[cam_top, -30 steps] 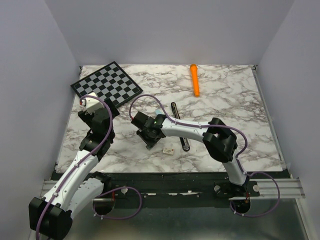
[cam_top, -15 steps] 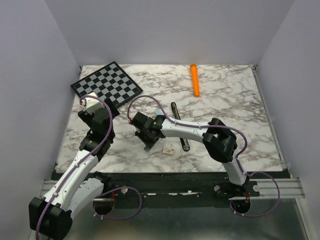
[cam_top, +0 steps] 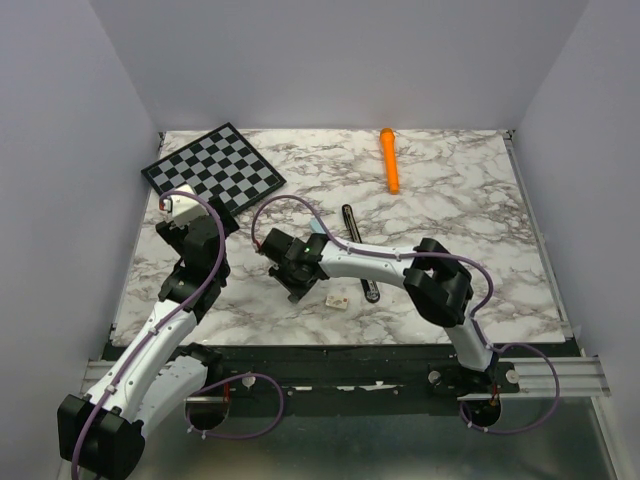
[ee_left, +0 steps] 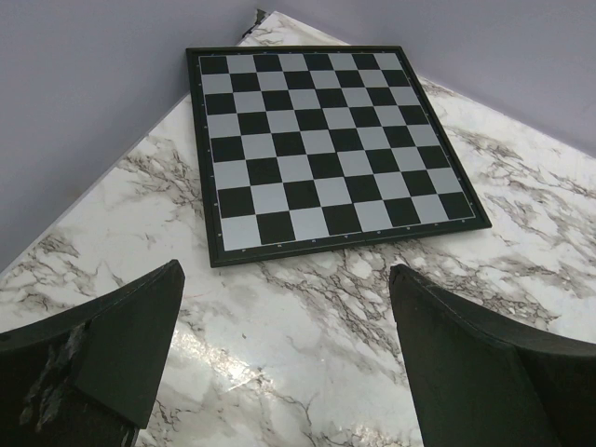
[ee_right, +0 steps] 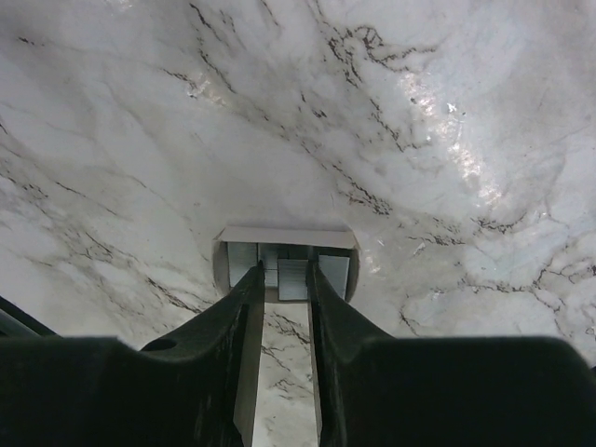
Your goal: Load the staples into the stapler
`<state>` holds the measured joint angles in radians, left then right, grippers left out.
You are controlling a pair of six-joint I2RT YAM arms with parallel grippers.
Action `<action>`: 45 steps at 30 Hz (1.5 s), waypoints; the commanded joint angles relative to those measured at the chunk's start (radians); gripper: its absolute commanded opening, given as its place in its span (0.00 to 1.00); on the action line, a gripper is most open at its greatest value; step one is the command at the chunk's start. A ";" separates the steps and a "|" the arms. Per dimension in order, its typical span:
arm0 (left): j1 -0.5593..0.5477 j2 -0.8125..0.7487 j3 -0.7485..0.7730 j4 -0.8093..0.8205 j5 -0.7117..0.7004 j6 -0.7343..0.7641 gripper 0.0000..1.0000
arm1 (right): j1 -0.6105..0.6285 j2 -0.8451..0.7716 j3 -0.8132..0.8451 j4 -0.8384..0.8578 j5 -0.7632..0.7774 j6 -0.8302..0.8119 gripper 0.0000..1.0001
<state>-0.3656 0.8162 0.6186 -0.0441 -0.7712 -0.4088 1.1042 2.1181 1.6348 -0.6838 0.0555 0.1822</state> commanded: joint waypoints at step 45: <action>0.005 0.014 0.009 0.006 0.029 -0.010 0.99 | -0.188 -0.523 -0.438 0.089 0.283 0.128 0.19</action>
<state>-0.3656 0.8215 0.6186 -0.0441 -0.7643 -0.4091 0.9474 1.6527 1.2846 -0.6281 0.2642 0.2459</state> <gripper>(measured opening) 0.990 0.200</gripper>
